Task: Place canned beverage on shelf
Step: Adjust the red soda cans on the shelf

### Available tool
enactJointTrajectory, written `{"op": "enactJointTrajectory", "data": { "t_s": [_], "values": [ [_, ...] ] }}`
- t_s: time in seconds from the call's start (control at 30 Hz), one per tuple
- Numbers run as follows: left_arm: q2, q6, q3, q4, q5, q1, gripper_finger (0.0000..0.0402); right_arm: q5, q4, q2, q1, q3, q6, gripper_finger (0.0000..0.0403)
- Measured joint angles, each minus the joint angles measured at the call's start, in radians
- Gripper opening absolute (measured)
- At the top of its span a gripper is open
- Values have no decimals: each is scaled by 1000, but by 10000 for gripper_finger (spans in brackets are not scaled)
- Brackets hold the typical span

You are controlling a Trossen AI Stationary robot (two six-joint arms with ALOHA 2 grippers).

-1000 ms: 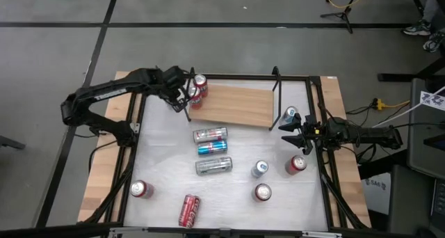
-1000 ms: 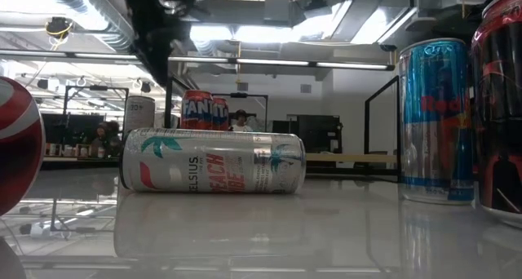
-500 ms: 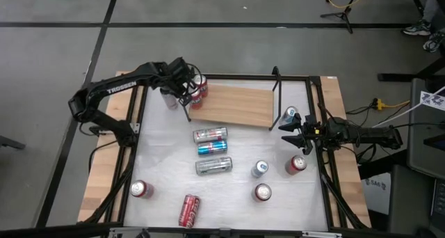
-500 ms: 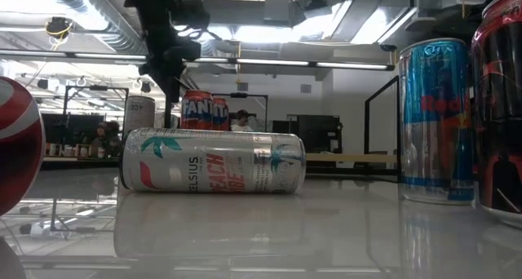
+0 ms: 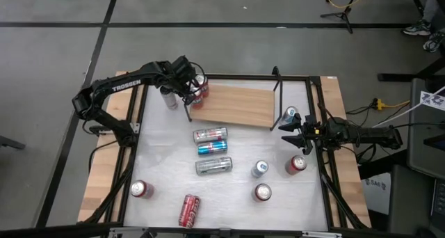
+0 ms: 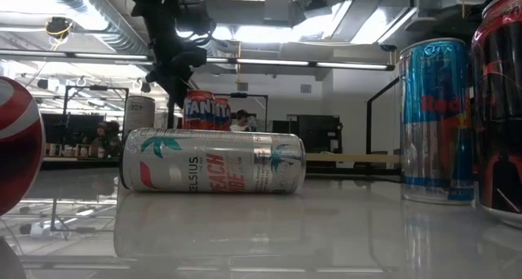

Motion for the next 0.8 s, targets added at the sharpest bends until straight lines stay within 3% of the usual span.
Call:
{"op": "enactJointTrajectory", "data": {
  "t_s": [0.43, 0.67, 0.8],
  "values": [
    [0, -23, 0, -8, 48, 9, 11, 0, 0, 0, 0, 0, 0, 239],
    [0, -80, 0, -24, 160, 63, 11, 0, 0, 0, 0, 0, 0, 239],
    [0, -88, 0, -25, 171, 98, 11, 0, 0, 0, 0, 0, 0, 239]
  ]
}}
